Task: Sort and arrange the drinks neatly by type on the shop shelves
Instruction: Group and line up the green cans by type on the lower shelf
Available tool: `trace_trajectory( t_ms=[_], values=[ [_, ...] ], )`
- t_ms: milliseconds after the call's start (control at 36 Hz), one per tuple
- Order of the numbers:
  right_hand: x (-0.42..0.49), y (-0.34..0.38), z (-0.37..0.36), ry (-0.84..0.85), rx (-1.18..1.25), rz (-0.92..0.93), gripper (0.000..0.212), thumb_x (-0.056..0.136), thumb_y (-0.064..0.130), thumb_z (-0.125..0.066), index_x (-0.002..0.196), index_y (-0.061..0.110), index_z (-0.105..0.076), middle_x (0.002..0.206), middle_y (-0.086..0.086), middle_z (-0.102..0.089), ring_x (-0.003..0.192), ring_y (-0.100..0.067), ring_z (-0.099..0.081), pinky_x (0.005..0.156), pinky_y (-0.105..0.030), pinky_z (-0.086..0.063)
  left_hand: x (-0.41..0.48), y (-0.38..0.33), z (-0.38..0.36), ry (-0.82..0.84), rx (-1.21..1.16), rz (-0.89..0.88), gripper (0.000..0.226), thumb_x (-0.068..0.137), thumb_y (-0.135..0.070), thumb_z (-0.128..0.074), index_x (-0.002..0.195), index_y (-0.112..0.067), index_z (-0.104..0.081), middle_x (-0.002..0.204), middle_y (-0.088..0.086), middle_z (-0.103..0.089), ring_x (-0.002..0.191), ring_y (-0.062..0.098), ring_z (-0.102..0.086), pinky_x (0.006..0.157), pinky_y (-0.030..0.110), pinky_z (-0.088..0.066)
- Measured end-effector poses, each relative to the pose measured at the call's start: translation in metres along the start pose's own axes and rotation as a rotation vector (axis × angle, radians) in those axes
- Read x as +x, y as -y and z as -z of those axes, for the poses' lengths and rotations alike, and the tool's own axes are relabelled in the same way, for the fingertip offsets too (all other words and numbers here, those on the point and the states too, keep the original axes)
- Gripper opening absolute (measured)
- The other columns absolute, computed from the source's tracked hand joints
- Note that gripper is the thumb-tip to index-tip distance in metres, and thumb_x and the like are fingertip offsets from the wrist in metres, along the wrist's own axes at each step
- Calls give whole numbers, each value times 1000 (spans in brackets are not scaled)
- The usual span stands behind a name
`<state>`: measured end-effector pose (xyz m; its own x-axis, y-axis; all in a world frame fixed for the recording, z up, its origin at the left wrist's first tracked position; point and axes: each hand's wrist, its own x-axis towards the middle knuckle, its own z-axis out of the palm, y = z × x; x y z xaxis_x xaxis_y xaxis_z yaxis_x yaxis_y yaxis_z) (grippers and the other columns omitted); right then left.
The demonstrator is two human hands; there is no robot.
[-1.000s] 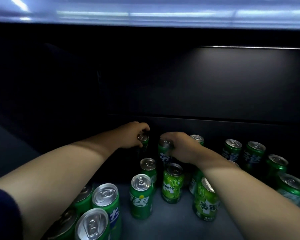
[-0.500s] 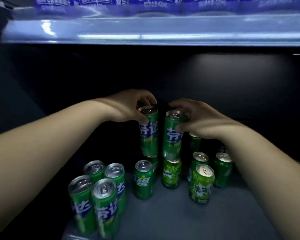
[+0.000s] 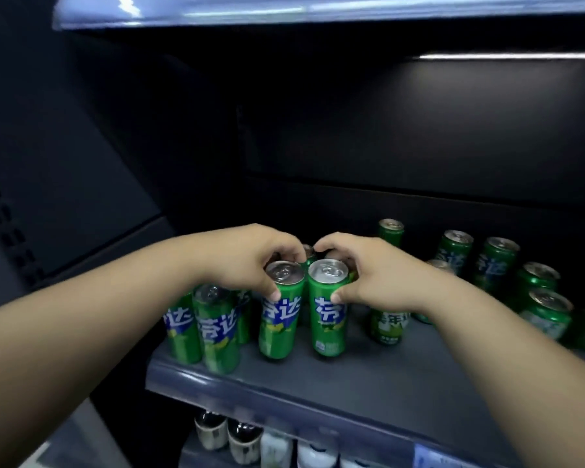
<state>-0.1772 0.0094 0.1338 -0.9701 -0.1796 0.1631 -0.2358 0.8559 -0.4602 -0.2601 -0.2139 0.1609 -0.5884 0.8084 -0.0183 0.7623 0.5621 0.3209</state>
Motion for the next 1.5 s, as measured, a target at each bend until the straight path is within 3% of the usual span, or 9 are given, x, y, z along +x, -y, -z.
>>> trace_trajectory(
  t_ms=[111,278,444,639,806,889,1000,1361,1500],
  values=[
    [-7,7,-17,3,9,-29,79,73,22,-89,140,34,-50,128,12,-61,108,-3,-60,87,-18,-47,-11,4,-8,-3,69,-21,64,71,-24,-88,127,-32,-59,115,-19,-58,81,-20,-52,65,2,-36],
    [-9,23,-39,-26,4,-84,79,70,27,-90,136,39,-48,129,11,-61,118,-9,-57,101,-36,-50,-26,13,-7,35,156,-83,63,72,-29,-87,128,-35,-58,114,-20,-55,91,-9,-49,72,1,-33],
    [-12,38,-56,-44,22,-138,78,71,26,-89,135,40,-48,129,12,-61,118,-8,-58,101,-34,-50,-38,29,-12,49,175,-130,62,73,-33,-86,128,-37,-58,121,-16,-56,110,5,-49,90,20,-43],
    [-23,54,-60,-61,-13,-210,78,75,26,-89,141,32,-48,122,16,-55,108,-3,-55,85,-17,-41,-41,42,-15,26,109,-194,61,76,-26,-85,130,-33,-57,111,-18,-51,85,-25,-43,69,0,-34],
    [-24,62,-60,-40,-102,-231,81,77,29,-87,147,27,-46,145,9,-53,127,-9,-52,102,-28,-45,-37,42,-15,41,187,-222,70,75,-33,-84,138,-34,-53,129,-14,-54,111,4,-50,94,18,-42],
    [-26,63,-60,-28,-145,-227,69,77,32,-85,138,30,-53,132,12,-60,103,-5,-56,88,-26,-45,-35,43,-13,63,217,-229,69,78,-34,-82,140,-34,-52,132,-14,-52,100,1,-47,78,3,-33],
    [-24,61,-60,-20,-164,-232,54,77,34,-84,125,33,-60,114,15,-65,90,-5,-55,80,-28,-45,-31,43,-12,76,234,-222,68,77,-37,-82,138,-36,-52,133,-13,-53,112,6,-51,95,23,-43],
    [-28,51,-54,28,-22,-248,76,84,29,-81,151,24,-44,148,10,-50,127,-5,-49,93,-12,-40,-12,42,-1,165,239,-257,71,73,-46,-84,137,-34,-56,122,-17,-51,114,4,-52,98,24,-43],
    [-36,28,-38,-102,63,-282,81,80,31,-85,151,25,-46,150,8,-51,126,-9,-54,98,-21,-44,11,30,5,82,190,-296,58,79,-53,-76,131,-32,-61,124,-16,-59,110,2,-56,98,27,-47]
  ],
)
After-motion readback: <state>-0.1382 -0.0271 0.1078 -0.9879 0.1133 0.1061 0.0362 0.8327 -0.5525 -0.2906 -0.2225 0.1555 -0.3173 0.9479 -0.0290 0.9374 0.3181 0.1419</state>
